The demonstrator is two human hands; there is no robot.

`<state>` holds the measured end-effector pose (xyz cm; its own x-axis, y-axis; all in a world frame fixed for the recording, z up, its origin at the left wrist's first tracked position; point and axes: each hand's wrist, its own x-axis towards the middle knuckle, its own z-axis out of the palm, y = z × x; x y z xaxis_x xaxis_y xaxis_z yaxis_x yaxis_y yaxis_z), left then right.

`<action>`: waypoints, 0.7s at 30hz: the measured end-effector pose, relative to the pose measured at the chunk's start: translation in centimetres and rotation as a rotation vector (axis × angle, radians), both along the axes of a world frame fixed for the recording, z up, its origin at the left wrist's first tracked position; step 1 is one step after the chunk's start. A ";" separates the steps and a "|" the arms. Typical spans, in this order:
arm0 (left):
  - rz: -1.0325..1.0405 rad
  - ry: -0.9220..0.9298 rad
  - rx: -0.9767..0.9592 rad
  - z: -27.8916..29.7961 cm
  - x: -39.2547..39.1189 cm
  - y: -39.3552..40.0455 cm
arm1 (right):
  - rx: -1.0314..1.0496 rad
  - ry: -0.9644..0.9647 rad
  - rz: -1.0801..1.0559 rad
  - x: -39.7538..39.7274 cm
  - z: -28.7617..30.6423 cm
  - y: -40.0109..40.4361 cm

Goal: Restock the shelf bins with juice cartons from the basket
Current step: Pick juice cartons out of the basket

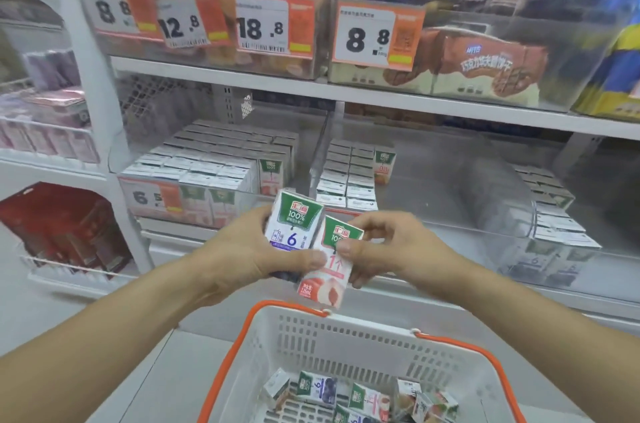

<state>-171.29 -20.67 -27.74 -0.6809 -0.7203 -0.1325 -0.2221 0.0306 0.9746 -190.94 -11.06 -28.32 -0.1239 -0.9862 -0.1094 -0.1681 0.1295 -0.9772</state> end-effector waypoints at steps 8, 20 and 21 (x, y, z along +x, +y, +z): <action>0.589 0.253 -0.096 -2.5 3.6 -5.3 | -0.246 0.286 -0.199 2.6 3.9 -9.0; 0.551 0.281 -0.082 -3.7 6.0 -6.8 | 0.034 1.045 -0.241 3.9 2.7 -23.3; 0.554 0.292 -0.070 -3.6 6.1 -6.8 | 0.083 1.078 -0.234 4.0 2.3 -24.2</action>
<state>-165.19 -27.49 -31.38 -0.2054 -0.9766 0.0629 0.0519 0.0533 0.9972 -186.94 -35.26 -26.02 -0.3761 -0.9208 0.1036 -0.8892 0.3272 -0.3199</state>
